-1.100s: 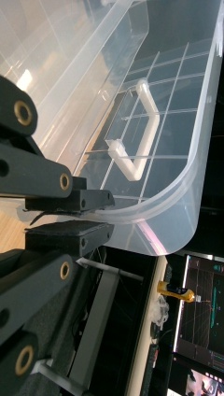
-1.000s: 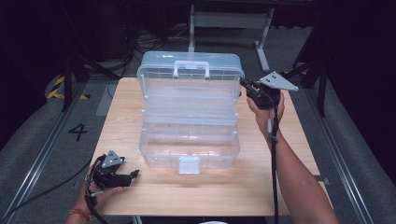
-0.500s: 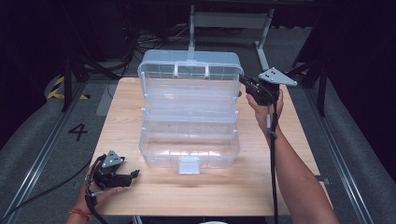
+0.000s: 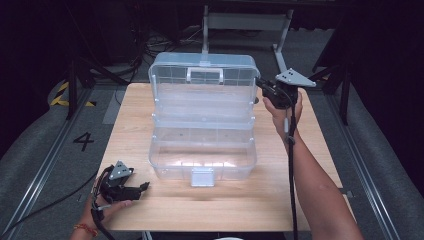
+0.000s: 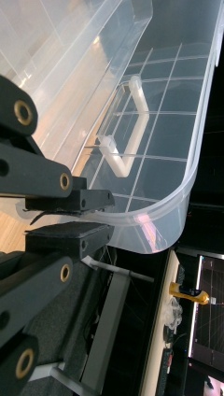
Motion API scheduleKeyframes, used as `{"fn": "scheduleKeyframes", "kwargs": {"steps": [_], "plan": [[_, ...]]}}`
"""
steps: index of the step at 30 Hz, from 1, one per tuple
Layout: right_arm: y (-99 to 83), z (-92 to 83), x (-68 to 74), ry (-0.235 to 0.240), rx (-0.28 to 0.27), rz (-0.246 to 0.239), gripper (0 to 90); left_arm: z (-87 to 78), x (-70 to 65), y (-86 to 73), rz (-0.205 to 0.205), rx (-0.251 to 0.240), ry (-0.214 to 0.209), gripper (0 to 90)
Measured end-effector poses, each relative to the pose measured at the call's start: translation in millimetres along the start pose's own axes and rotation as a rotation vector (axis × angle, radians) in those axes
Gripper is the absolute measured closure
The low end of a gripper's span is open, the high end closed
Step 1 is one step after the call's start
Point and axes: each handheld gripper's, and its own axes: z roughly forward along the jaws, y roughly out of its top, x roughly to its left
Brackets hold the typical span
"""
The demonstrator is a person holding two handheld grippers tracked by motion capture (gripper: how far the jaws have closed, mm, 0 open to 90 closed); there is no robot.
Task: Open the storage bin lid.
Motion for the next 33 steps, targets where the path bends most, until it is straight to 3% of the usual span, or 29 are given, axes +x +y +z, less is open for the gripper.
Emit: {"fn": "scheduleKeyframes", "kwargs": {"steps": [18, 33], "plan": [[2.9, 13.1, -8.1, 0.007, 0.027, 0.029, 82.8, 0.4, -0.1, -0.2, -0.001, -0.005, 0.002, 20.3], [5.9, 25.2, -15.0, 0.002, 0.065, 0.022, 81.9, 0.5, 0.0, 0.4, 0.002, 0.000, 0.005, 19.9]]}}
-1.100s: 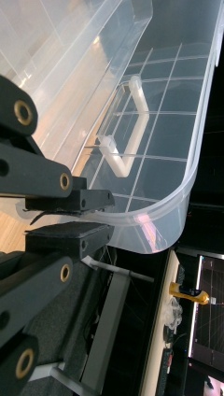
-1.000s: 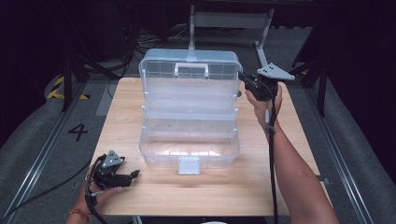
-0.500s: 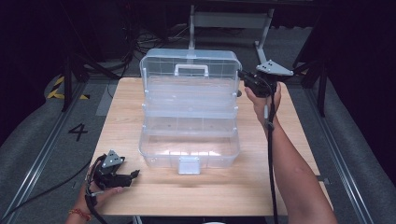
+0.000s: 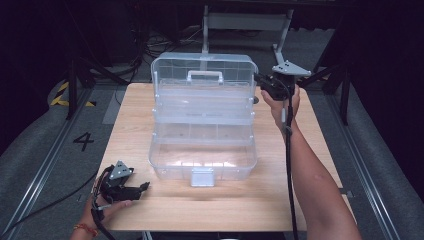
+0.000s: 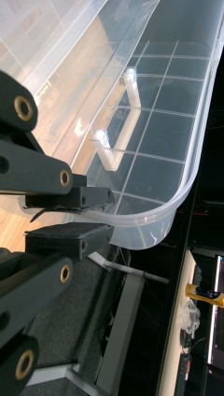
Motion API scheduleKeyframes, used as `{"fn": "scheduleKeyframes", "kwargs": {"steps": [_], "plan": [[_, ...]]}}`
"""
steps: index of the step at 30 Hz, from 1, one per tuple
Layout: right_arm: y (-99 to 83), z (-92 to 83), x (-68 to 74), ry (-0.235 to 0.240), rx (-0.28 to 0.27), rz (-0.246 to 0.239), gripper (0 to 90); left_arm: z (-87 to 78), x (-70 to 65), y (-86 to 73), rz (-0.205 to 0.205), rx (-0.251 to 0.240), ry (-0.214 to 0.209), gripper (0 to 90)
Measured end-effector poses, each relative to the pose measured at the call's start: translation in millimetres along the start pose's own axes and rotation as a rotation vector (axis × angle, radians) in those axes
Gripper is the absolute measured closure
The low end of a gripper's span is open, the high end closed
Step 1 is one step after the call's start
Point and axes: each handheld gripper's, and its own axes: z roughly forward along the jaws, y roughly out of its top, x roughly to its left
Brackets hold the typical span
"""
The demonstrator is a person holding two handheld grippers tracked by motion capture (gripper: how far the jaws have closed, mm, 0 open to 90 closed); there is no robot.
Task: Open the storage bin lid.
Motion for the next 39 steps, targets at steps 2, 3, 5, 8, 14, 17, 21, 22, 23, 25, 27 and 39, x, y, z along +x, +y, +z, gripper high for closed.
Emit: {"fn": "scheduleKeyframes", "kwargs": {"steps": [2, 3, 5, 8, 14, 17, 21, 22, 23, 25, 27, 39], "plan": [[0.3, 2.3, -1.9, 0.004, 0.005, -0.002, 81.7, 0.0, 0.1, 0.0, 0.001, 0.000, 0.000, 19.9], [0.5, 3.0, -2.0, 0.003, 0.007, -0.003, 81.5, 0.0, 0.0, 0.0, 0.000, 0.000, -0.001, 19.9], [0.9, 5.0, -3.3, 0.006, 0.014, -0.007, 81.4, -0.3, 0.6, 0.0, 0.007, 0.003, -0.001, 19.9], [2.0, 8.1, -6.4, 0.016, 0.026, 0.004, 81.3, -0.2, 0.8, 0.0, 0.009, 0.001, -0.002, 19.9], [4.3, 13.4, -9.9, 0.025, 0.048, 0.007, 80.9, -0.2, 1.1, 0.1, 0.012, 0.001, -0.001, 19.9], [4.1, 14.9, -10.8, 0.029, 0.048, 0.013, 80.8, -0.2, 0.9, 0.0, 0.009, 0.001, -0.002, 19.9], [4.8, 17.3, -13.3, 0.037, 0.061, 0.029, 80.6, 0.0, 0.7, 0.0, 0.006, -0.001, -0.003, 19.9], [5.1, 18.0, -13.6, 0.038, 0.067, 0.028, 80.5, -0.2, 1.0, 0.1, 0.012, 0.000, -0.002, 19.9], [5.5, 18.7, -14.1, 0.038, 0.069, 0.029, 80.5, -0.2, 1.1, 0.1, 0.012, 0.000, -0.002, 19.9], [6.1, 20.3, -15.6, 0.043, 0.079, 0.032, 80.4, 0.0, 0.4, -0.1, 0.002, 0.001, -0.005, 19.9], [6.7, 21.9, -17.0, 0.047, 0.088, 0.038, 80.3, 0.0, 0.2, -0.1, 0.000, 0.002, -0.006, 19.8], [7.2, 31.2, -22.9, 0.062, 0.115, 0.055, 79.0, 0.5, 0.9, 0.5, 0.011, 0.000, -0.007, 19.7]]}}
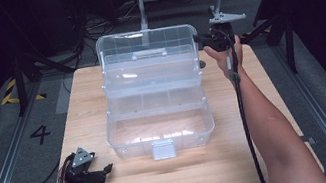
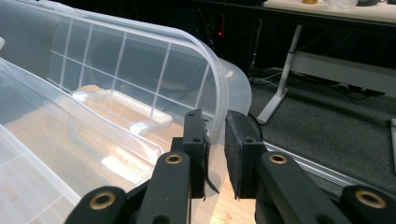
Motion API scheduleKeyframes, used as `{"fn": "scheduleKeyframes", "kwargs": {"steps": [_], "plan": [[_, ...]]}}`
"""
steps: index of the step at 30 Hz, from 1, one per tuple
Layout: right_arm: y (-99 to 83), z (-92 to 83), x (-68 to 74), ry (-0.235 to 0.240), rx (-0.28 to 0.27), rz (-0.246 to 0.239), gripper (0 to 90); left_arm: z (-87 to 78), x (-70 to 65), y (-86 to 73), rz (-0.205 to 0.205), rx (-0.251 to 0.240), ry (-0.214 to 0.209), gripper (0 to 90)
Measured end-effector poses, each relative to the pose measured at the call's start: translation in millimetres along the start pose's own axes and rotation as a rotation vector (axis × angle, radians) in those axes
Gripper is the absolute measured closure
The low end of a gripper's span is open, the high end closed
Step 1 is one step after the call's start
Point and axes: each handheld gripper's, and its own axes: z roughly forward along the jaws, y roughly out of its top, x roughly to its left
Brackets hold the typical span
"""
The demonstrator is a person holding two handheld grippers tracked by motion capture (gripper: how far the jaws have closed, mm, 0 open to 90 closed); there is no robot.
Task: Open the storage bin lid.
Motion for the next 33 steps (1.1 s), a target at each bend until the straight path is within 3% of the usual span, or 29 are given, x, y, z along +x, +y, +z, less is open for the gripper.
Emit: {"fn": "scheduleKeyframes", "kwargs": {"steps": [2, 5, 9, 15, 33], "plan": [[-1.4, 4.1, -1.0, -0.031, 0.009, -0.018, 83.1, 0.4, -0.1, 0.0, 0.000, -0.003, 0.000, 19.4], [-3.5, 6.8, -3.0, -0.015, 0.019, -0.015, 89.8, 0.5, 0.5, 0.4, 0.008, -0.003, 0.001, 19.3], [-9.5, 17.2, -3.3, -0.027, 0.062, -0.021, 89.9, 0.9, 0.3, 0.4, 0.009, -0.003, 0.001, 19.2], [-16.6, 24.0, -5.4, -0.037, 0.084, -0.014, 89.9, 0.7, -0.1, 0.4, 0.011, -0.002, -0.004, 19.0], [-17.3, 17.4, -6.1, -0.043, 0.076, -0.034, 89.9, 0.7, 0.0, 0.5, 0.013, -0.001, -0.001, 19.0]]}}
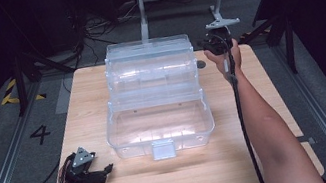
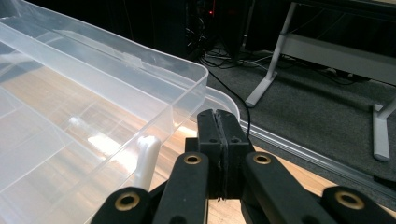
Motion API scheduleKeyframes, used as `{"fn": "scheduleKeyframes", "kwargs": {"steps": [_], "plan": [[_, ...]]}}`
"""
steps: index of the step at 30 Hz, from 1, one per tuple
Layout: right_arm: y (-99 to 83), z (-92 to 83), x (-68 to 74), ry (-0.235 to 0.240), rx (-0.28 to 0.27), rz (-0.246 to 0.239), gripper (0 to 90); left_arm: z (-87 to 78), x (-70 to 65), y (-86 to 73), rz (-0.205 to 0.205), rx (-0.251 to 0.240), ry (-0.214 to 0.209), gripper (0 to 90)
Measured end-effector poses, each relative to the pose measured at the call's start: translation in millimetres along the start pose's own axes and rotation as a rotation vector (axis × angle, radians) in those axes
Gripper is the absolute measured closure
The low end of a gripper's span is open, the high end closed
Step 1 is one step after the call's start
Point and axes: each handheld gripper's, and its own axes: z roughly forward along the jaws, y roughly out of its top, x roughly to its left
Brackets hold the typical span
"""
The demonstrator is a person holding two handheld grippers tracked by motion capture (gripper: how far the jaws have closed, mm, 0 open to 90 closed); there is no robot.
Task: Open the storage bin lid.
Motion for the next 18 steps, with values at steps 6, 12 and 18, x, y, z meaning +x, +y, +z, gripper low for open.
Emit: {"fn": "scheduleKeyframes", "kwargs": {"steps": [6, 12, 18], "plan": [[-0.2, 0.2, 1.7, 0.002, 0.005, -0.004, 89.9, 0.0, 0.0, 0.0, 0.000, 0.000, 0.000, 18.9], [-0.6, -1.0, 3.8, 0.004, 0.004, -0.011, 89.1, 0.0, 0.2, 0.1, 0.004, 0.000, -0.001, 19.0], [-2.3, -8.5, 8.1, 0.006, -0.010, -0.026, 85.4, 0.0, 0.2, 0.1, 0.004, 0.000, 0.001, 19.0]]}}
